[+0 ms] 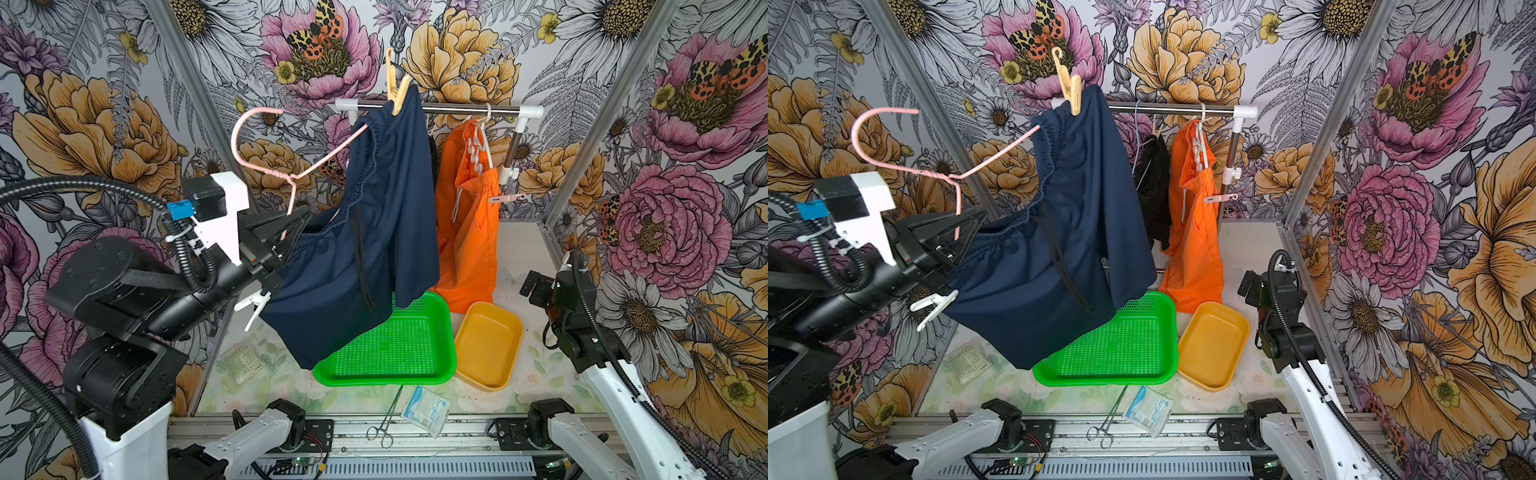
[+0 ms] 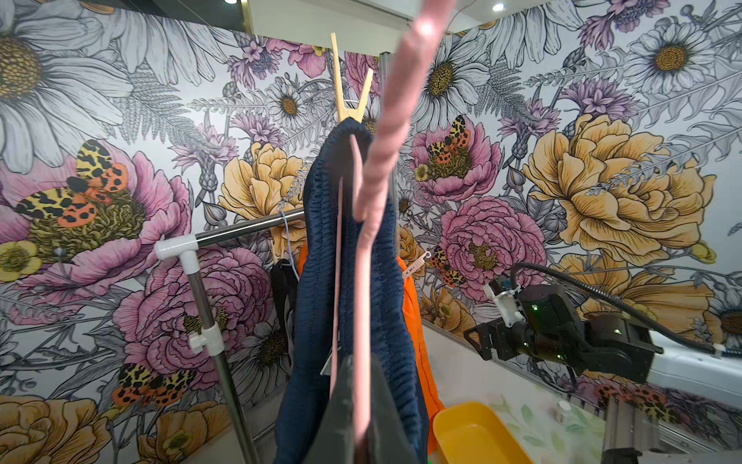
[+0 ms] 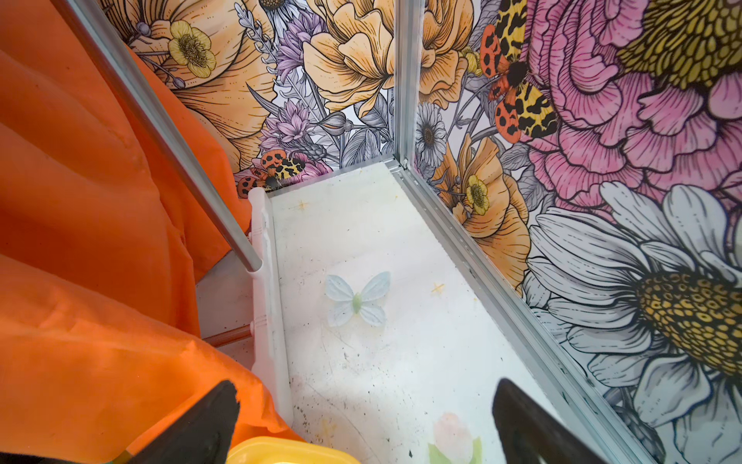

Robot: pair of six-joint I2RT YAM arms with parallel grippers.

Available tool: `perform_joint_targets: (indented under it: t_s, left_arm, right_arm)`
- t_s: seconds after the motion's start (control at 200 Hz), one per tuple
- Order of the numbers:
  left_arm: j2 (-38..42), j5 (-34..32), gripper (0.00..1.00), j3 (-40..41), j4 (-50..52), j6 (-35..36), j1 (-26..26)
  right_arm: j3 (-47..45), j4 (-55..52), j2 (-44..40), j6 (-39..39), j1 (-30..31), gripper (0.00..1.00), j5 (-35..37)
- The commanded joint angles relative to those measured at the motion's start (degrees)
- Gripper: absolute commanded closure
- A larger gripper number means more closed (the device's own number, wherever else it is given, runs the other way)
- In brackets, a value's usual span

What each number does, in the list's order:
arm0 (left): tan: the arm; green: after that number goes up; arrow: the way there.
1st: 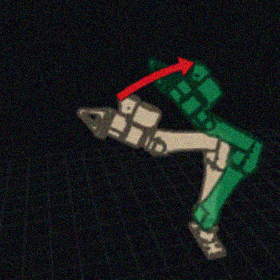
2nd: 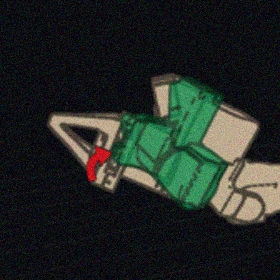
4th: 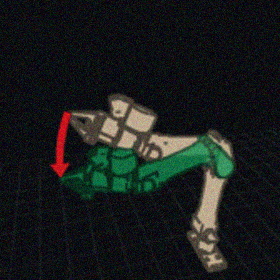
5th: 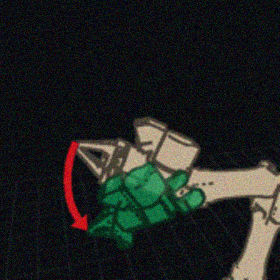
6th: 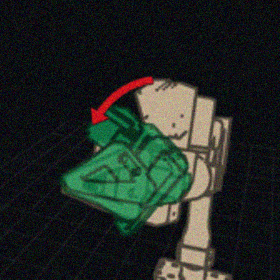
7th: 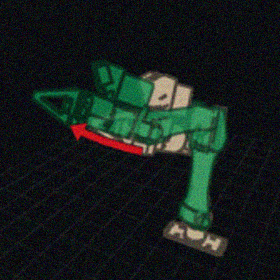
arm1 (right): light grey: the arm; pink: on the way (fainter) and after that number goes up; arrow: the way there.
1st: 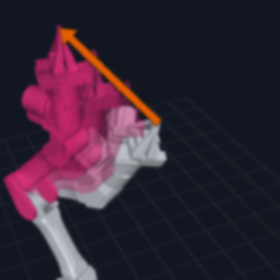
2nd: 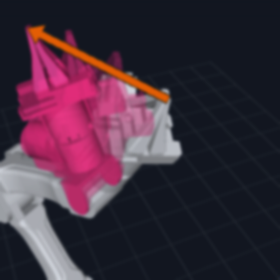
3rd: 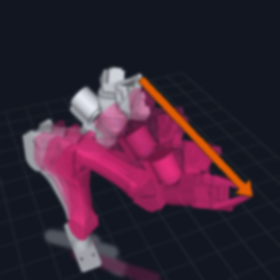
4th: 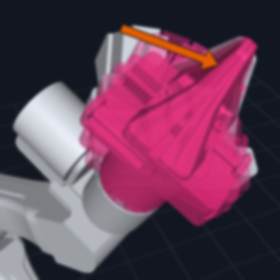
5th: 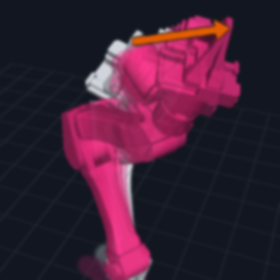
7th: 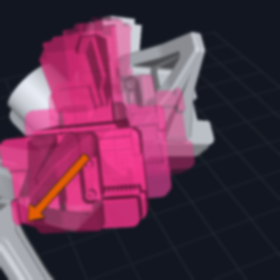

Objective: Remove the clothespins securing shorts to the hanger
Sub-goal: Adjust the shorts in the basket.

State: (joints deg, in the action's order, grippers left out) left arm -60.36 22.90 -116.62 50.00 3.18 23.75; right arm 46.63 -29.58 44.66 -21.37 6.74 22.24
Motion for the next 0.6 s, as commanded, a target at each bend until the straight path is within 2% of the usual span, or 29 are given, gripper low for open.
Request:
perform_joint_targets:
  t_s: [0.0,0.14,0.305,0.59]
  left_arm:
    - [-2.51,6.15,1.0,-3.69,-5.01,-2.15,-0.29]
    - [-4.44,6.79,1.0,-3.95,-6.38,-2.35,0.98]
    - [-2.47,5.23,1.0,2.95,-10.06,-2.43,1.48]
    - [11.22,4.3,1.0,19.71,-13.78,1.58,0.22]
  right_arm:
    - [-0.88,-0.3,-1.48,1.01,0.38,0.0,1.04]
    - [-0.97,-0.5,-2.3,1.24,0.37,0.0,1.32]
    - [-0.76,-0.98,-3.0,1.22,0.38,0.0,1.22]
    - [1.4,-3.18,-3.82,2.19,0.38,0.0,-0.1]
